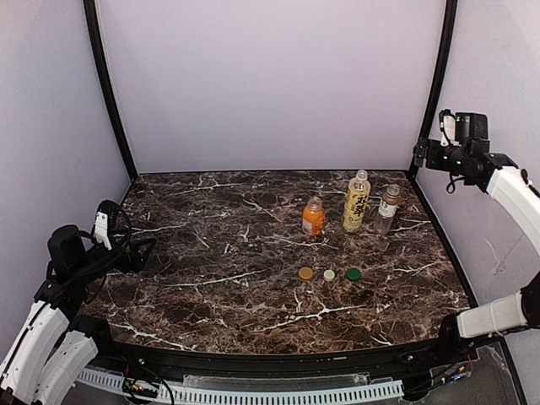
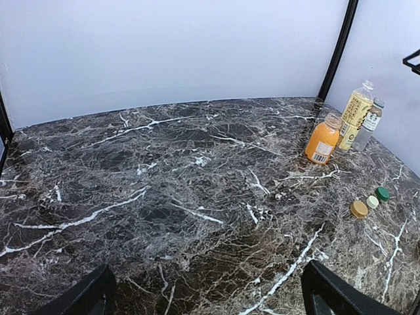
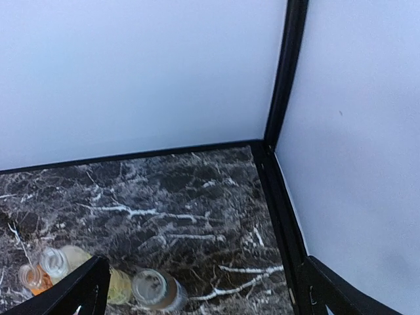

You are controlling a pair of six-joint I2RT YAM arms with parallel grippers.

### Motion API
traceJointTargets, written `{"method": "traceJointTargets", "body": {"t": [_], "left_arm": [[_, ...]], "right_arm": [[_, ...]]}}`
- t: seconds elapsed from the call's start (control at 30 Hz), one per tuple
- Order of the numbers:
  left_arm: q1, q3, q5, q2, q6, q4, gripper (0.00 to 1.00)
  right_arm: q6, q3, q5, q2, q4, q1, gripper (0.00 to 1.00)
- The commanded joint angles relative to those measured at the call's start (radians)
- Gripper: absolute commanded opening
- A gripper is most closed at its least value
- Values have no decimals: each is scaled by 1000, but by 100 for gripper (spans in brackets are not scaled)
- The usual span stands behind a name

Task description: Unscrew the bottle caps

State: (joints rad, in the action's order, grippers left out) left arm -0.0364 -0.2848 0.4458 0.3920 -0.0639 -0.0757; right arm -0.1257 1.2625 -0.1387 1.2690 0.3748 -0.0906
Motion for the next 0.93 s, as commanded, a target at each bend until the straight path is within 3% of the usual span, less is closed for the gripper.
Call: {"method": "traceJointTargets", "body": {"t": [0.0,0.23,0.4,0.63,0.9], "left_arm": [[9,25,-32,-19,6,13,99],[15,34,-45,-43,18,6,99],[20,40,-61,-46,25,5,99],[46,50,-142,-25,48,-5,99],[115,57,-179,-7,56,-6,99]], "right_arm": [[-21,-200,34,-166,70,39,99],[-21,-653,79,-509,-157,46,99],[-146,-913,19,-714,-312,46,98],[-192,-1036,-96,-847,-324,46,99],[-188,-1036,-81,-824,-355,47,99]]}}
